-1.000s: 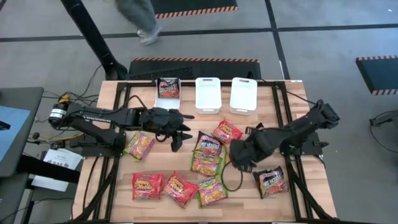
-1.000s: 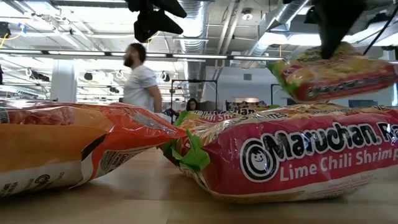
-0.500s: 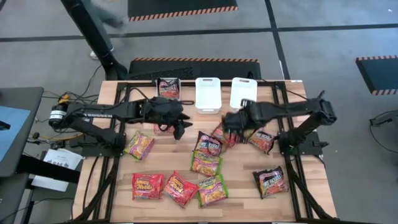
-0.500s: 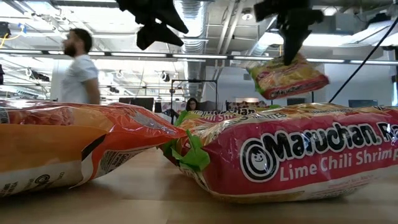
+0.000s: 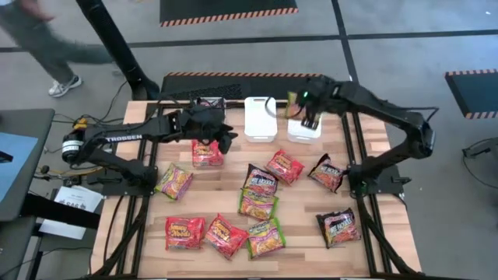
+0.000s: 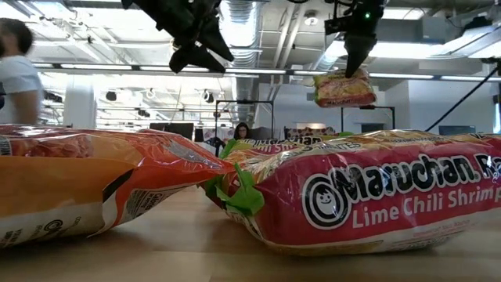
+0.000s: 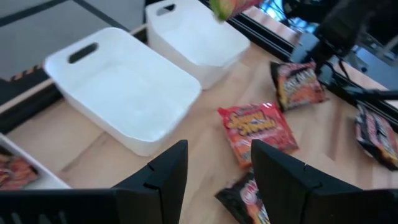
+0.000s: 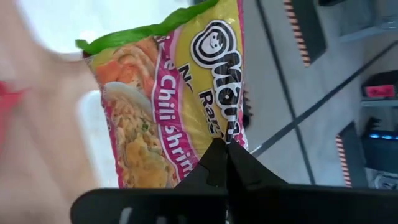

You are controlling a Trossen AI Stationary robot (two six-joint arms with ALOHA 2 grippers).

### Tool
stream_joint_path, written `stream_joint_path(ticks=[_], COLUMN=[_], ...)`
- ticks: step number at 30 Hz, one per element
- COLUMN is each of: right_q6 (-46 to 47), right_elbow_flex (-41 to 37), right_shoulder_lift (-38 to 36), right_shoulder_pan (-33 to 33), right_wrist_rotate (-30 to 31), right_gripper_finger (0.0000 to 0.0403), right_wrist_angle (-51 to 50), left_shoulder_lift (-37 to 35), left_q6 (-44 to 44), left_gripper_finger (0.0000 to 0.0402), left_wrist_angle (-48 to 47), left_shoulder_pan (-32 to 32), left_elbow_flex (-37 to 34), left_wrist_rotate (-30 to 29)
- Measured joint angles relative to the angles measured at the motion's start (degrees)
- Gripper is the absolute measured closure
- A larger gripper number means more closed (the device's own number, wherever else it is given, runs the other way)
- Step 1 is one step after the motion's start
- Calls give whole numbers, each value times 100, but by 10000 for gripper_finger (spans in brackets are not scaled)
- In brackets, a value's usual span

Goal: Sort Maruchan noodles
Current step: Put the green noodle pack into the right white bin

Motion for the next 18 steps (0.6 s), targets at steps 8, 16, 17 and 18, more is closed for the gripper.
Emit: stream_joint_path(ticks=[8,16,17,18], right_q6=[-870,-1158,-1247,-1315], right_elbow_flex=[-54,-924,-1047,-1160], right_shoulder_lift=[-47,-45,-45,-45], right_shoulder_pan=[-1040,-1549,-1574,-1598], right_wrist_rotate=[-90,-341,-338,-339], right_gripper_finger=[398,399,399,399], right_wrist_angle=[891,1816,1931,2029], left_shoulder_lift=[0,0,0,0], left_q6=[0,0,0,-1], left_gripper_finger=[239,239,239,239], left_wrist_angle=[2,4,4,4], left_shoulder_pan=[395,654,672,687], left_elbow_flex=[0,0,0,0], left_wrist_rotate=[1,-2,-3,-2])
